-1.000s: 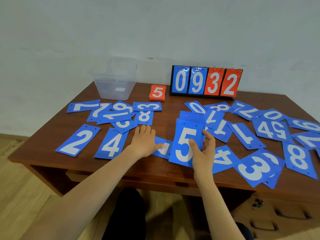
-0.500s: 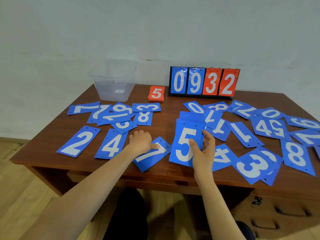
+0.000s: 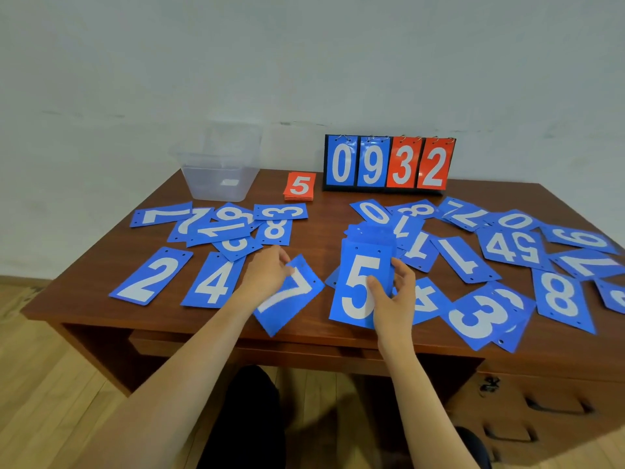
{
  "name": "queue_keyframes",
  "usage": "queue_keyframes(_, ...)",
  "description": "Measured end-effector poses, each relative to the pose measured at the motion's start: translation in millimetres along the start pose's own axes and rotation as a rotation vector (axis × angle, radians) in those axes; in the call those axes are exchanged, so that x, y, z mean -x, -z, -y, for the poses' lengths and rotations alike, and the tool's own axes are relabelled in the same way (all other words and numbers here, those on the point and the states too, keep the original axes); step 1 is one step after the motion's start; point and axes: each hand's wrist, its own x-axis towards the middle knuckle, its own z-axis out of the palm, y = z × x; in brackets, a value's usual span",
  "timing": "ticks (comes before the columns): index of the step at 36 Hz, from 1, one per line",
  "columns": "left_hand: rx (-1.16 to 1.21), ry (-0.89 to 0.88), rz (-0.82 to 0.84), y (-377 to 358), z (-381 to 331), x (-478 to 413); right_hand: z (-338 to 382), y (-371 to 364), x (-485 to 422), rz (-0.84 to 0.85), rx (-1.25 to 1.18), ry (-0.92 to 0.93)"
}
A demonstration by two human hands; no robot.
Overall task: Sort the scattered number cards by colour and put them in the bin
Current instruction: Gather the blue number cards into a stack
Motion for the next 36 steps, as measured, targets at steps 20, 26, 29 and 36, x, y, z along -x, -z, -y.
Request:
queue_keyframes(20, 0.573, -0.045, -0.151, -40, -58, -18, 9, -36, -39, 0.057, 0.045, 0.063)
queue_keyframes(26, 0.490, -0.006, -0.179, -10, -52, -89, 12, -66, -86, 0.110, 0.091, 0.019)
queue_keyframes(29, 0.163, -0.027, -0.101, 7, -35, -138, 11, -79, -109, 0.094, 0.082, 0.023)
queue_keyframes(36, -0.547, -0.140, 0.201, 5, -5, -206, -3, -95, -142, 0.089, 0.111, -0.004)
